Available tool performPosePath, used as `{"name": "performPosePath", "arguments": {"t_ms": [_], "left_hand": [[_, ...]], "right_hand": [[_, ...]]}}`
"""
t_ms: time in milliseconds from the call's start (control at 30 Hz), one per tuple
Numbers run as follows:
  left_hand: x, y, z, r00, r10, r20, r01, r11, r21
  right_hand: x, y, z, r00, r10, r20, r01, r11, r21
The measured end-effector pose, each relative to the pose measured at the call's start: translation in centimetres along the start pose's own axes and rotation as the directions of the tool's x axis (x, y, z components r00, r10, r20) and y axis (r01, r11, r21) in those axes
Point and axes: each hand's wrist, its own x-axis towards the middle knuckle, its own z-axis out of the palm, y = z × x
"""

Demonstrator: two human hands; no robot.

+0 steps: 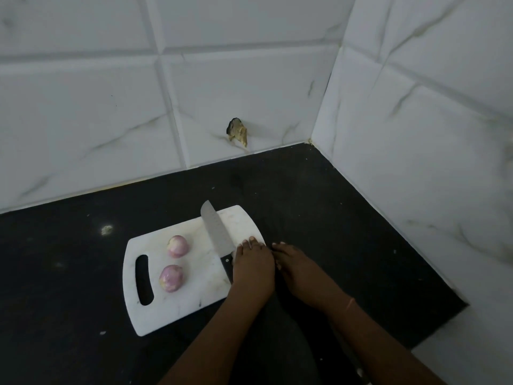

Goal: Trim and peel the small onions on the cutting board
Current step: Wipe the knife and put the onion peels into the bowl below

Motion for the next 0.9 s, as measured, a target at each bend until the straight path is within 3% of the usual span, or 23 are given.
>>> {"name": "performPosePath", "arguments": {"t_ms": [133,400,633,700,733,767,833,867,900], "left_hand": [[-0.1,-0.1,-0.2,1.0,0.0,0.007,0.0,1.0,0.027],[0.0,0.0,-0.1,1.0,0.002,0.007,-0.002,0.999,0.041],[0.1,-0.6,-0.5,0.999,0.039,-0.031,-0.039,0.999,0.031],[-0.4,-1.5,-0.6,0.992,0.066,-0.107,-0.067,0.998,-0.008],[-1.0,-2.2,-0.6,0.985,0.069,-0.157,-0.078,0.996,-0.05],[-1.7,-3.0,-0.4,0.972,0.055,-0.229,-0.083,0.99,-0.117],[-3.2,-4.6,0.0,0.913,-0.026,-0.408,-0.126,0.931,-0.342],[-4.2,-5.3,0.3,0.874,-0.092,-0.476,-0.165,0.867,-0.47],[-5.6,-6.0,0.9,0.835,-0.16,-0.527,-0.212,0.79,-0.576]], "right_hand": [[-1.4,1.0,0.0,0.999,-0.031,0.041,0.03,0.999,0.022],[-4.0,0.0,0.3,0.985,-0.034,-0.168,-0.004,0.976,-0.218],[-5.3,-0.3,0.3,0.984,-0.032,-0.173,-0.013,0.968,-0.252],[-5.8,-0.5,-0.2,0.969,-0.001,-0.248,-0.024,0.995,-0.099],[-6.1,-0.8,-0.5,0.949,0.091,-0.301,-0.072,0.995,0.074],[-6.5,-1.2,-0.7,0.905,0.264,-0.334,-0.161,0.938,0.306],[-6.8,-1.8,-1.1,0.795,0.583,-0.169,-0.3,0.62,0.725],[-6.9,-2.0,-0.9,0.767,0.631,-0.116,-0.315,0.528,0.789],[-7.1,-2.4,-0.4,0.764,0.628,-0.145,-0.324,0.568,0.757]]}}
